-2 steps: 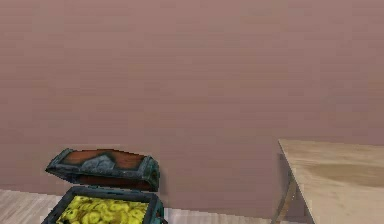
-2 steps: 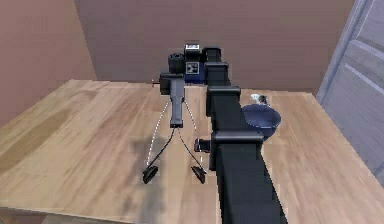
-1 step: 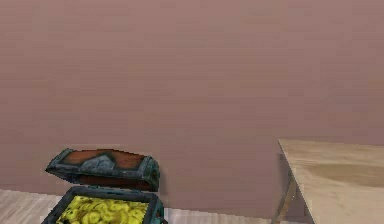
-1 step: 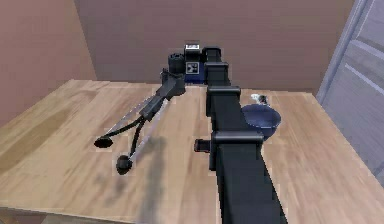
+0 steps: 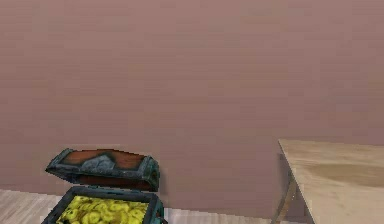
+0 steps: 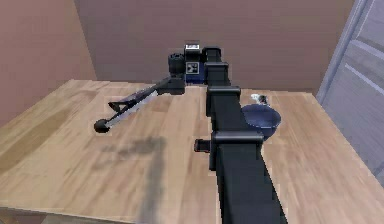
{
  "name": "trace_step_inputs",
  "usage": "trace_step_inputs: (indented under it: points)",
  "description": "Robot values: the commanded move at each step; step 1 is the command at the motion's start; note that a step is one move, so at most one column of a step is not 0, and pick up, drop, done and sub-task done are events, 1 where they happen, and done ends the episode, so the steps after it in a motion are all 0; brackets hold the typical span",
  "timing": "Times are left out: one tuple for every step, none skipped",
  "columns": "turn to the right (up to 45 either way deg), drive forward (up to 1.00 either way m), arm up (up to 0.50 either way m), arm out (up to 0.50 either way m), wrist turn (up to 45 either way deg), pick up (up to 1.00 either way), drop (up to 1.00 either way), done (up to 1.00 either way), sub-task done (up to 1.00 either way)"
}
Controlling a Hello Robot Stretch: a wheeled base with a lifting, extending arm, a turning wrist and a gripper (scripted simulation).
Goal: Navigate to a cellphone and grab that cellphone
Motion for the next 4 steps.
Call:
trace_step_inputs:
  points:
    - [0.0,0.0,0.0,0.0,45.0,0.0,0.0,0.0,0.0]
    - [0.0,0.0,0.0,0.0,45.0,0.0,0.0,0.0,0.0]
    - [0.0,0.0,0.0,0.0,15.0,0.0,0.0,0.0,0.0]
    - [0.0,0.0,-0.3,0.0,0.0,0.0,0.0,0.0,0.0]
